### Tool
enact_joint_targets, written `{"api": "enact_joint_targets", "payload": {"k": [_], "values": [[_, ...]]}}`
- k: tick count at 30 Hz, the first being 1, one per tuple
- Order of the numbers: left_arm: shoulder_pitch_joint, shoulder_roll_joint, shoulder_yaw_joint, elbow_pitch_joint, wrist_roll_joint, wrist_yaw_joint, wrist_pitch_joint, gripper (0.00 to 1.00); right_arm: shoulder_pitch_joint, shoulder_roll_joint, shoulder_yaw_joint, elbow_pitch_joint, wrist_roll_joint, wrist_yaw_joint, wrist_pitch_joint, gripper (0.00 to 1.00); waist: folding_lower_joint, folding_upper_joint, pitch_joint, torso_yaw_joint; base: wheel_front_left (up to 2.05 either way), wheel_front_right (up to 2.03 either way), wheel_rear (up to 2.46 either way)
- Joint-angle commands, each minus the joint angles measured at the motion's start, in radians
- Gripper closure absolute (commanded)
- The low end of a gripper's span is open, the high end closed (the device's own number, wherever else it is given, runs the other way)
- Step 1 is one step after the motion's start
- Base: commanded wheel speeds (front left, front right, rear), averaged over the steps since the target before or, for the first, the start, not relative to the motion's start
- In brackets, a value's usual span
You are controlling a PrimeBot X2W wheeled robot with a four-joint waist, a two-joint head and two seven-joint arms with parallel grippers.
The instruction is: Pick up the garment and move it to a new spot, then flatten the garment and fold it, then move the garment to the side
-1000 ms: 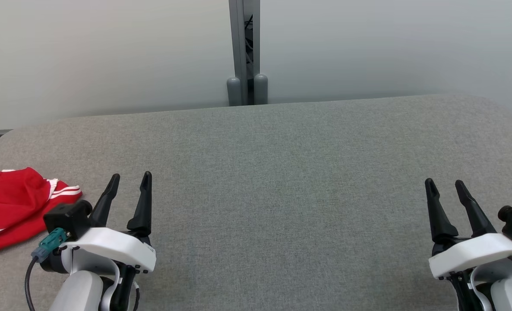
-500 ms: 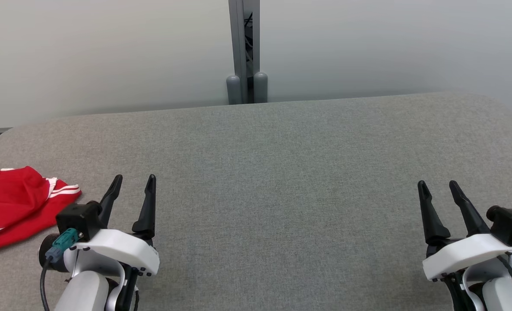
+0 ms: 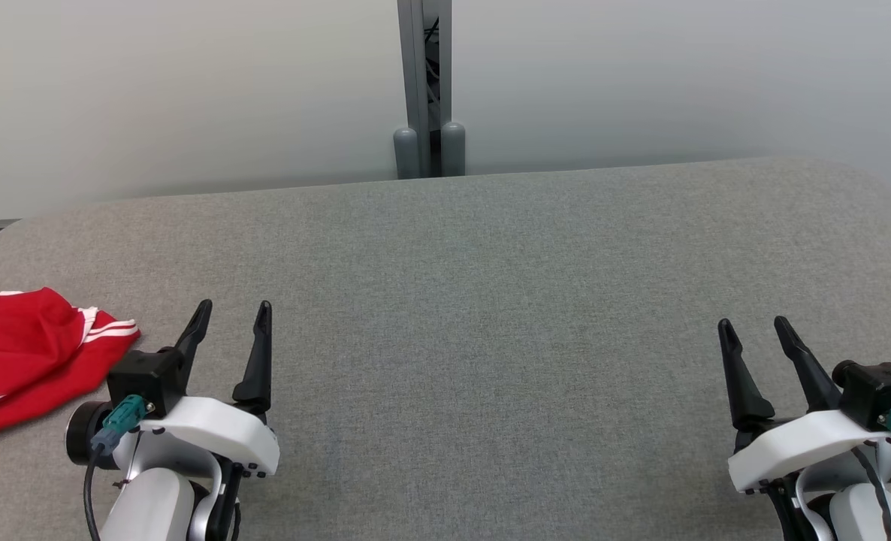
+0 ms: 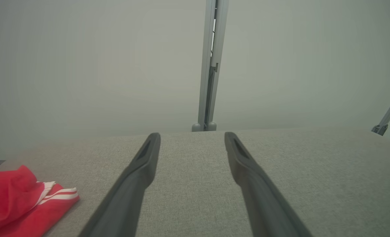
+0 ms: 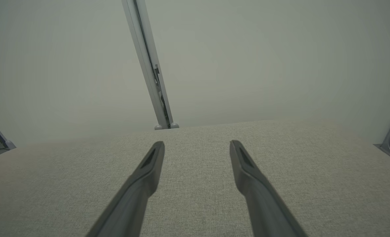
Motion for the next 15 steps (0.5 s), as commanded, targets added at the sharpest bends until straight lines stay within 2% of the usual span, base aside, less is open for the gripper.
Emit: {"api": "enact_joint_targets", "payload": {"k": [1, 15], "values": [[-0.012, 0.001, 0.003, 0.000, 0.015, 0.006, -0.004, 0.00, -0.019, -0.005, -0.002, -0.003, -0.022, 0.004, -0.012, 0.00, 0.0000, -0.0001, 0.001, 0.000, 0.00, 0.00, 0.00], [-0.007, 0.001, -0.015, 0.015, 0.065, 0.020, 0.011, 0.00, -0.018, 0.004, -0.006, 0.027, -0.079, 0.003, -0.037, 0.00, 0.0000, -0.0001, 0.006, 0.006, 0.00, 0.00, 0.00]]}}
